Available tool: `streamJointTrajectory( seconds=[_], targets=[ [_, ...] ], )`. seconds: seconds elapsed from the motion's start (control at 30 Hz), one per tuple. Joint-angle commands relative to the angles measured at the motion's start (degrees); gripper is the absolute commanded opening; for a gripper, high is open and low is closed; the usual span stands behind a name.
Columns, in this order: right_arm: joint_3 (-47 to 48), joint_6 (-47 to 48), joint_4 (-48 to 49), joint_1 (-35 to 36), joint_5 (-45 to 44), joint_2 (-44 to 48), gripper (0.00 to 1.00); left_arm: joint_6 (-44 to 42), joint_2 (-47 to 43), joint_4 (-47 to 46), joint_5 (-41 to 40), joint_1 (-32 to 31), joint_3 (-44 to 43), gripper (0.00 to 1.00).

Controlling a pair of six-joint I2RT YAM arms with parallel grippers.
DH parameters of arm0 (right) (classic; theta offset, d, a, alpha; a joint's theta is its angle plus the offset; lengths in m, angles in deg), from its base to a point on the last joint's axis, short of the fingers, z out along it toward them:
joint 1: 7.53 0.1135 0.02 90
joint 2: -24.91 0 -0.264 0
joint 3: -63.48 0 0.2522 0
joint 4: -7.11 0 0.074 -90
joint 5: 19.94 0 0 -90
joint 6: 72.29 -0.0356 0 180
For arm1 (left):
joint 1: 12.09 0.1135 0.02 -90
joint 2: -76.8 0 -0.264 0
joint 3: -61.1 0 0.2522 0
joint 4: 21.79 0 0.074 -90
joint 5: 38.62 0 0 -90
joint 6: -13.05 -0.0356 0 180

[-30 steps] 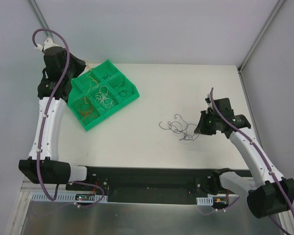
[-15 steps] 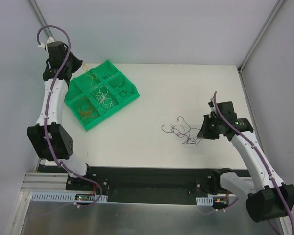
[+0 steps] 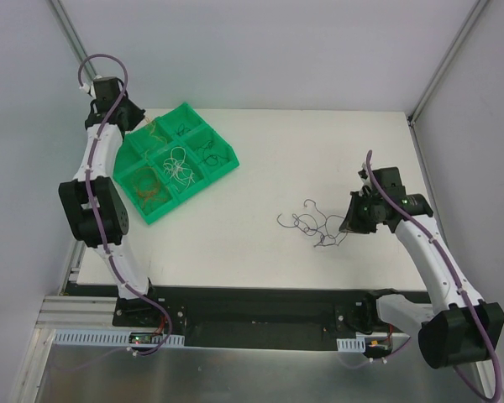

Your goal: Untangle the cables

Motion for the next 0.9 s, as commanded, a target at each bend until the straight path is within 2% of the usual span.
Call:
streamJointTrajectory(
  seconds=[0.0,0.5,0.87],
  targets=[
    [3.43,-0.12,-2.17,-0.59,-0.14,-0.93,0.01,0.4,2.09,-1.78,1.71,0.63,-3.24,0.0],
    [5.28,0.58,-3.14,-0.59,0.65,-4.09,0.01,2.08,4.03,-1.34,1.89,0.72,1.24,0.0],
    [7.56,1.02,-3.23,-0.59,1.53,-7.69,0.0,2.26,5.87,-1.08,3.38,0.72,0.02,0.0]
  ],
)
